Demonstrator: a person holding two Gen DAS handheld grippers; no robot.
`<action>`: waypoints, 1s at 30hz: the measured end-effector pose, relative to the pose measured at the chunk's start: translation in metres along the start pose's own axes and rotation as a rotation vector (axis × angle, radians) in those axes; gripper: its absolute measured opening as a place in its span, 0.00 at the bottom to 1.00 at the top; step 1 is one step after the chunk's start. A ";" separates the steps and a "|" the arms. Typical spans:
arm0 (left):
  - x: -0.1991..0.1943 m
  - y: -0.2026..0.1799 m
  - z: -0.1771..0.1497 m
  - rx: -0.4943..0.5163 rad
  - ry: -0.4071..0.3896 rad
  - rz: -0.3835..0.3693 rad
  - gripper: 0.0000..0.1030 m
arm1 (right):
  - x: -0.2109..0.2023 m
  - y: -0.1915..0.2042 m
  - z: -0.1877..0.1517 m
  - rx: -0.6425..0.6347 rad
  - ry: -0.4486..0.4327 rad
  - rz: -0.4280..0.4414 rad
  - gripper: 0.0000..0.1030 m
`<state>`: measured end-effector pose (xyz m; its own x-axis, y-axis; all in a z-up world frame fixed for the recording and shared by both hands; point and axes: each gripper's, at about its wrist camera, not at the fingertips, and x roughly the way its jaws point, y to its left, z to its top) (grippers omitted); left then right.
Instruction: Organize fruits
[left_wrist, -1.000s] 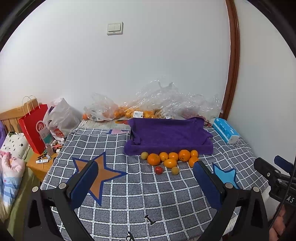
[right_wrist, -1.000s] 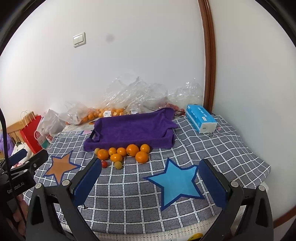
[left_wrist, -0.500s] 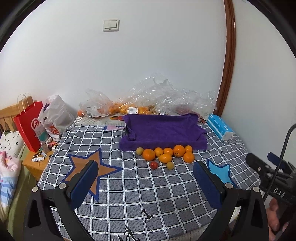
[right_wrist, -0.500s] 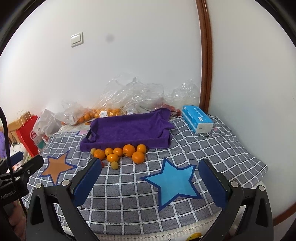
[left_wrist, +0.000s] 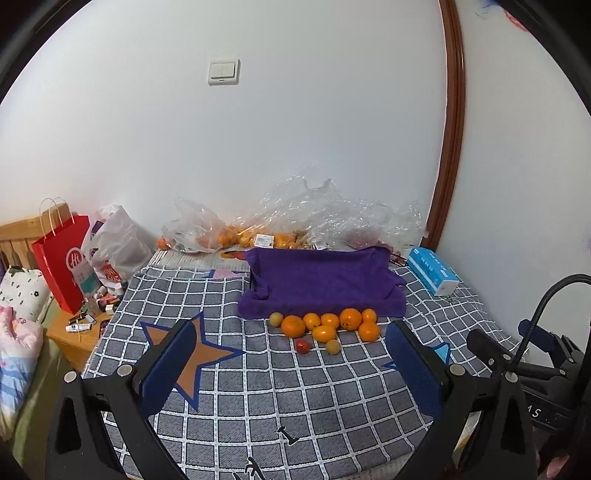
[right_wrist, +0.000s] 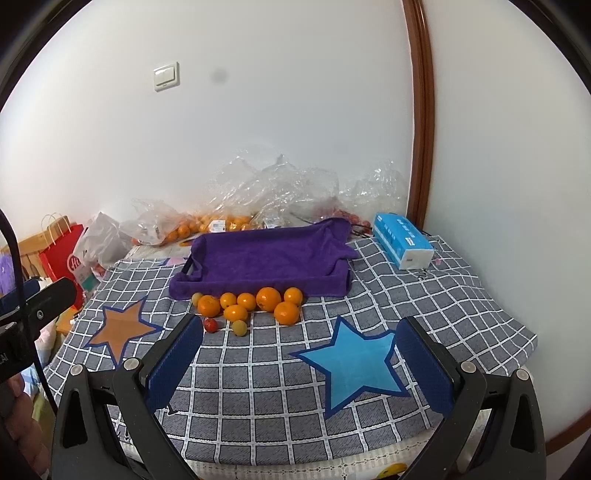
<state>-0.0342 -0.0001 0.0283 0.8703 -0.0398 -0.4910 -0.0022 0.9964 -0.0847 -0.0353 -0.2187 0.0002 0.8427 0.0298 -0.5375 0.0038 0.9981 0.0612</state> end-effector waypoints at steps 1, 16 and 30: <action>0.000 0.001 0.000 -0.003 0.001 0.001 1.00 | 0.000 0.000 0.000 -0.001 -0.001 0.000 1.00; 0.021 0.035 -0.011 -0.056 0.032 0.050 1.00 | 0.007 0.003 0.000 -0.016 0.016 0.012 1.00; 0.060 0.046 -0.005 -0.078 0.063 0.027 0.99 | 0.022 0.009 0.014 -0.066 -0.040 -0.042 1.00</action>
<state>0.0156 0.0434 -0.0101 0.8364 -0.0203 -0.5477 -0.0657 0.9884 -0.1369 -0.0087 -0.2097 0.0006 0.8632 -0.0131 -0.5047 0.0054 0.9998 -0.0167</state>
